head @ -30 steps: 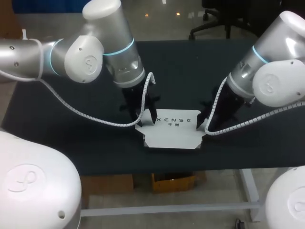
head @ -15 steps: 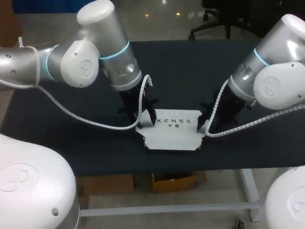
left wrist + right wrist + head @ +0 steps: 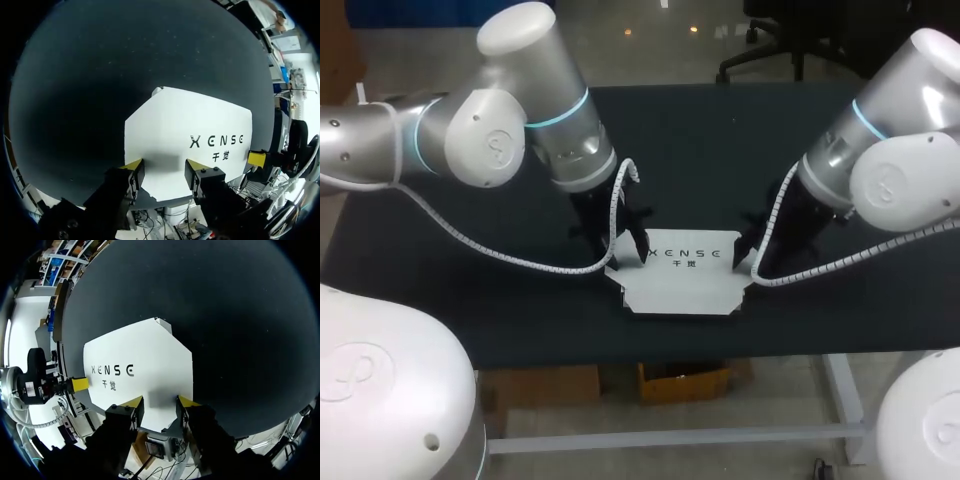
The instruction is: Assemble the packaging by folding the flat box into shape, placing the metal phone stand inside, and closing the box properly
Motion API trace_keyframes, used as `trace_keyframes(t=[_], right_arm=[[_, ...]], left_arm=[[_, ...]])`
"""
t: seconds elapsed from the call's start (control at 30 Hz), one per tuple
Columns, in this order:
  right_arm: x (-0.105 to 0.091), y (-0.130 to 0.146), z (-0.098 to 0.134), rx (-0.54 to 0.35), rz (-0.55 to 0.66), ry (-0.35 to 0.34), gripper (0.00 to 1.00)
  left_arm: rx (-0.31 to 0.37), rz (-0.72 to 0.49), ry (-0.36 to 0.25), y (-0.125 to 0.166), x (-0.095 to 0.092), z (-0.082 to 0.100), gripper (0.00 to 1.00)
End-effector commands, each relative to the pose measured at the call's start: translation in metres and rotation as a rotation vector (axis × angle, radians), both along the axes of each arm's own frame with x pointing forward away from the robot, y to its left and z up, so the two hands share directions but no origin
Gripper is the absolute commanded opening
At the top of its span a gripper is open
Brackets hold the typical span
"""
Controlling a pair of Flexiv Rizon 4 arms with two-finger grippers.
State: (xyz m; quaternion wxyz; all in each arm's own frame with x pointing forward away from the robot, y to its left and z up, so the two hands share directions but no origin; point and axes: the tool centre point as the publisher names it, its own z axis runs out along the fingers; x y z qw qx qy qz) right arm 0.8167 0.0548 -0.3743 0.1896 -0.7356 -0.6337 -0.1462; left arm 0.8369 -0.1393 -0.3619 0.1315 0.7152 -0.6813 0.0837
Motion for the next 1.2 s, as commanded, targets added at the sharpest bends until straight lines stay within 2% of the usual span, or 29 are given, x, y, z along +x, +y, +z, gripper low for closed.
trace_keyframes(t=[0.03, 0.73, 1.0, 1.13, 1.2], right_arm=[[0.0029, 0.0006, -0.0007, -0.001, 0.007, -0.001, 0.4], [0.006, 0.0018, -0.0064, 0.009, 0.018, -0.005, 0.42], [0.0089, 0.0032, -0.0031, 0.014, 0.019, -0.007, 0.43], [0.0092, 0.0033, -0.0026, 0.015, 0.019, -0.006, 0.45], [0.0092, 0.0033, -0.0026, 0.015, 0.019, -0.006, 0.49]], left_arm=[[0.009, -0.002, -0.002, -0.0025, 0.0004, 0.0005, 0.54], [-0.047, -0.018, -0.044, -0.0022, -0.0023, -0.0072, 0.6], [-0.066, -0.006, -0.052, 0.0008, -0.0034, -0.0069, 0.53], [-0.069, -0.002, -0.048, 0.0012, -0.003, -0.0072, 0.61], [-0.069, -0.002, -0.046, 0.0012, -0.0027, -0.007, 0.6]])
